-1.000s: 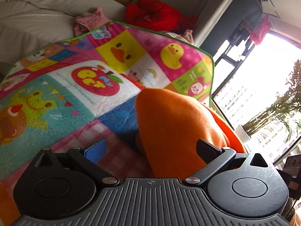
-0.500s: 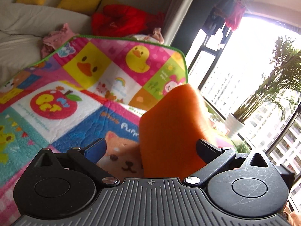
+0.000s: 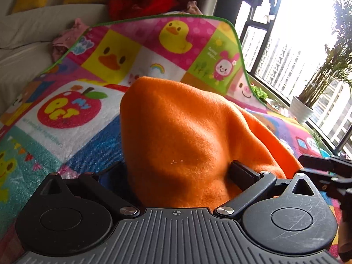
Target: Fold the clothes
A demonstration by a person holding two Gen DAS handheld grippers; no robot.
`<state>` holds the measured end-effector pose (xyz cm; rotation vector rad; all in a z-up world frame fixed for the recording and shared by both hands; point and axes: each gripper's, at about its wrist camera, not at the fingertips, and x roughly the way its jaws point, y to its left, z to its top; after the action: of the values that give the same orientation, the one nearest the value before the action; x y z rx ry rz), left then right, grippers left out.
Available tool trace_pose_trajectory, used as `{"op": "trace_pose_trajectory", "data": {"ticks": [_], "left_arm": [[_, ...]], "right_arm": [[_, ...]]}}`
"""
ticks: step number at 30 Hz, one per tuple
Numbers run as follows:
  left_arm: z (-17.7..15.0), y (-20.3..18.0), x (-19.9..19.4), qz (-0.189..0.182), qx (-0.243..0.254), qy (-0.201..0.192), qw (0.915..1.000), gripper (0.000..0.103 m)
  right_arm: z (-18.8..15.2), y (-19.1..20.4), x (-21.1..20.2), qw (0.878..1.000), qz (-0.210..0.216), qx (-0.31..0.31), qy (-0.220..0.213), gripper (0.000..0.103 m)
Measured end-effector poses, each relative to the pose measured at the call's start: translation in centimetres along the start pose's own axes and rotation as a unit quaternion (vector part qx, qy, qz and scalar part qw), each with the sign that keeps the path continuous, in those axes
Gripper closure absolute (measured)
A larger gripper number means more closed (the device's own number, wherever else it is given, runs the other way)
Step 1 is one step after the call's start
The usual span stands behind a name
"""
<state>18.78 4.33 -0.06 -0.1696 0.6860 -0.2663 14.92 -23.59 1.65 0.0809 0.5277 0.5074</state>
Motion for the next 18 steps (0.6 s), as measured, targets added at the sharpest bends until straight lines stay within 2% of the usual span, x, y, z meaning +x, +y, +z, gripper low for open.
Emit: {"op": "trace_pose_trajectory", "data": {"ticks": [1,4,7,12,15,18], "left_arm": [[0.0,0.0,0.2,0.001,0.002,0.002,1.0000,0.000],[-0.1,0.1,0.7,0.001,0.005,0.006,1.0000,0.000],[-0.3,0.4,1.0,-0.002,0.002,0.010,0.9999,0.000],[-0.6,1.2,1.0,-0.006,-0.008,0.014,0.9999,0.000],[-0.7,1.5,1.2,-0.009,-0.012,0.016,0.9998,0.000],[-0.9,1.8,1.4,-0.014,-0.016,0.016,0.9996,0.000]], "right_arm": [[0.7,-0.2,-0.2,1.000,0.002,0.000,-0.011,0.017],[2.6,-0.1,1.2,1.000,0.002,-0.013,-0.027,0.001],[4.1,0.2,4.7,1.000,-0.001,-0.014,-0.018,0.000],[3.6,-0.2,11.7,0.996,-0.051,-0.005,0.069,0.000],[2.4,-1.4,13.9,0.990,-0.035,0.037,0.130,0.000],[1.9,-2.0,13.5,0.987,-0.025,0.071,0.144,0.000]]}}
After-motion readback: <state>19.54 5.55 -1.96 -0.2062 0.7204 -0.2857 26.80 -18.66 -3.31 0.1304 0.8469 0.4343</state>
